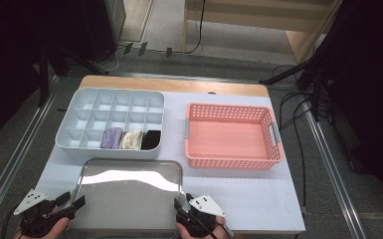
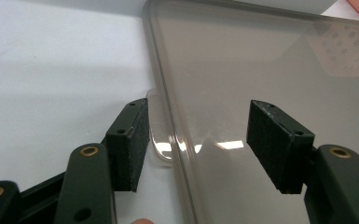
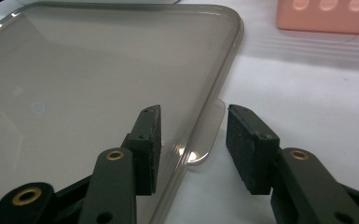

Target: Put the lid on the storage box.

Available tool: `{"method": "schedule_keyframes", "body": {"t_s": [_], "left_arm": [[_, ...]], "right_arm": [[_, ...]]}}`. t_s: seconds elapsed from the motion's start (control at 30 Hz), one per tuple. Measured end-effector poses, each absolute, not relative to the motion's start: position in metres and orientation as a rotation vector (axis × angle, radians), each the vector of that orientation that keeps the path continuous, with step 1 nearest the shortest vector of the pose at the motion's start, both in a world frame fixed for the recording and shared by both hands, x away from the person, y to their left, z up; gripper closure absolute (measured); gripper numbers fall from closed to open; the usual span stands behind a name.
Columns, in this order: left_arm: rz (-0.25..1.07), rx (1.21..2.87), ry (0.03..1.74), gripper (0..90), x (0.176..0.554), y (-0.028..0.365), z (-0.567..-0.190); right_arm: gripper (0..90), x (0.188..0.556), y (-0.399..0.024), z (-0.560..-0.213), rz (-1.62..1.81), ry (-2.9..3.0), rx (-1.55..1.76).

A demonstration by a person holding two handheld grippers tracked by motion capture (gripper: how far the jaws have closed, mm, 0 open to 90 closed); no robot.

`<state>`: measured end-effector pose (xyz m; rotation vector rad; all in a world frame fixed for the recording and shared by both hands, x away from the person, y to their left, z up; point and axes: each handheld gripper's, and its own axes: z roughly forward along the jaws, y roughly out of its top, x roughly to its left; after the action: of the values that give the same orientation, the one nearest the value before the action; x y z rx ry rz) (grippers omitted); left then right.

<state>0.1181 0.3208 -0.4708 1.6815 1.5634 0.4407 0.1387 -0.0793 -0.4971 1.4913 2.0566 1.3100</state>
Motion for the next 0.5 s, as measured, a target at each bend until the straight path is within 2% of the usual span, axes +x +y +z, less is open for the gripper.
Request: {"method": "schedule_keyframes", "body": {"t_s": [0.4, 0.5], "left_arm": [[0.458, 1.68, 1.6, 47.1, 0.119, 0.3183, -0.4695], [0.486, 1.695, 1.628, 52.1, 0.1199, 0.3163, -0.4681]], "right_arm": [[55.6, 0.1427, -0.0786, -0.4958, 1.349, 2.042, 1.572], [56.4, 0.1429, -0.0784, -0.4952, 1.355, 2.019, 1.623]]}}
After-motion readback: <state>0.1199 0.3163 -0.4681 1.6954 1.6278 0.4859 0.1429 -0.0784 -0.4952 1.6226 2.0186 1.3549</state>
